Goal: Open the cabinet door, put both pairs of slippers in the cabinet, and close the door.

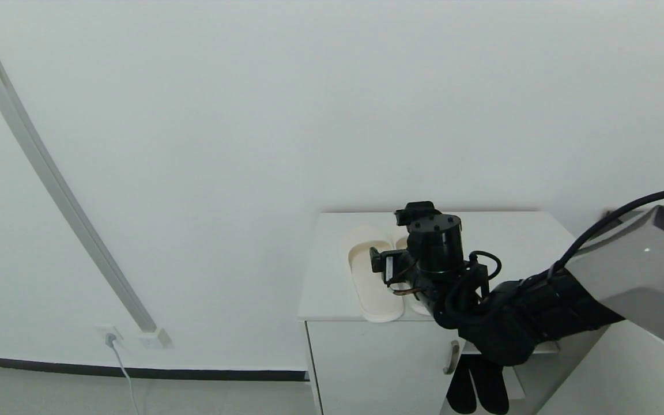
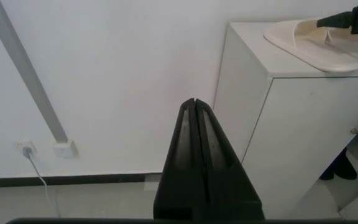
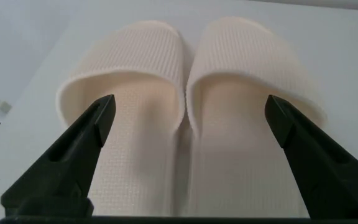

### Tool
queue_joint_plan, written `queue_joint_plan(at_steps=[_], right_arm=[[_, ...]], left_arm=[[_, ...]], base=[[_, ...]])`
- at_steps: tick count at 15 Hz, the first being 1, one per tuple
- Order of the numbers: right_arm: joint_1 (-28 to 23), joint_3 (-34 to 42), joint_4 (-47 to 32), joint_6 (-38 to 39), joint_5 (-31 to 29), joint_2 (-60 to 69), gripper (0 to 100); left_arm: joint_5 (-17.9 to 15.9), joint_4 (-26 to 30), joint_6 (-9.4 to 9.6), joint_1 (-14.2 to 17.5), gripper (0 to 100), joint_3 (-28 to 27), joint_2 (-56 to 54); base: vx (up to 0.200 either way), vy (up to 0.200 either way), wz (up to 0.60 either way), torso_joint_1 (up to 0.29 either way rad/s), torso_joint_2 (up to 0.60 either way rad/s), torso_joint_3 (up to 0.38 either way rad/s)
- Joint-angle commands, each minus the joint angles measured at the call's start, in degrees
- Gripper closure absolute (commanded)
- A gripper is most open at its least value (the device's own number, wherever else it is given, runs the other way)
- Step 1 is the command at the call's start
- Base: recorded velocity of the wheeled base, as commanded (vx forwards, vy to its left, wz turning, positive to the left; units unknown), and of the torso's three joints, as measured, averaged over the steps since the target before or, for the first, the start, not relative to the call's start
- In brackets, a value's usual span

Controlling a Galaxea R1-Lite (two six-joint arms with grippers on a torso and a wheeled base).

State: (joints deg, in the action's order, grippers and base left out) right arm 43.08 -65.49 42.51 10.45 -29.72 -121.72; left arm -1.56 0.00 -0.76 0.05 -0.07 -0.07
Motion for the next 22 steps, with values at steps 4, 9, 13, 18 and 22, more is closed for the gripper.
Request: queue_joint_plan(at_steps=[4, 9, 13, 18, 22], right_arm=[[-2.65, -4.91, -0.15, -0.34, 1.60, -6.07, 0], [-4.85, -10.19, -0.50, -1.48, 2.83, -9.59, 0], [-4.76, -13.79, -2.52, -1.48, 2.83, -11.26, 0], [-4.76, -14.32, -3.05, -1.48, 2.83, -11.78, 100], [-4.67, -14.23, -2.96, -1.48, 2.83, -11.69, 100]], left_arm=[[-0.02, 0.00, -0.04, 0.04, 100, -0.01, 0.07], [-0.02, 0.00, -0.04, 0.04, 100, -0.01, 0.07], [-0.02, 0.00, -0.04, 0.04, 100, -0.01, 0.07], [-0.02, 0.00, -0.04, 0.04, 100, -0.01, 0.07], [-0.02, 0.00, -0.04, 0.04, 100, -0.01, 0.07]], base=[[0.000, 0.000, 0.00, 0.000, 0.00, 0.000], [0.000, 0.000, 0.00, 0.000, 0.00, 0.000], [0.000, 0.000, 0.00, 0.000, 0.00, 0.000], [0.000, 0.000, 0.00, 0.000, 0.00, 0.000], [0.000, 0.000, 0.00, 0.000, 0.00, 0.000]])
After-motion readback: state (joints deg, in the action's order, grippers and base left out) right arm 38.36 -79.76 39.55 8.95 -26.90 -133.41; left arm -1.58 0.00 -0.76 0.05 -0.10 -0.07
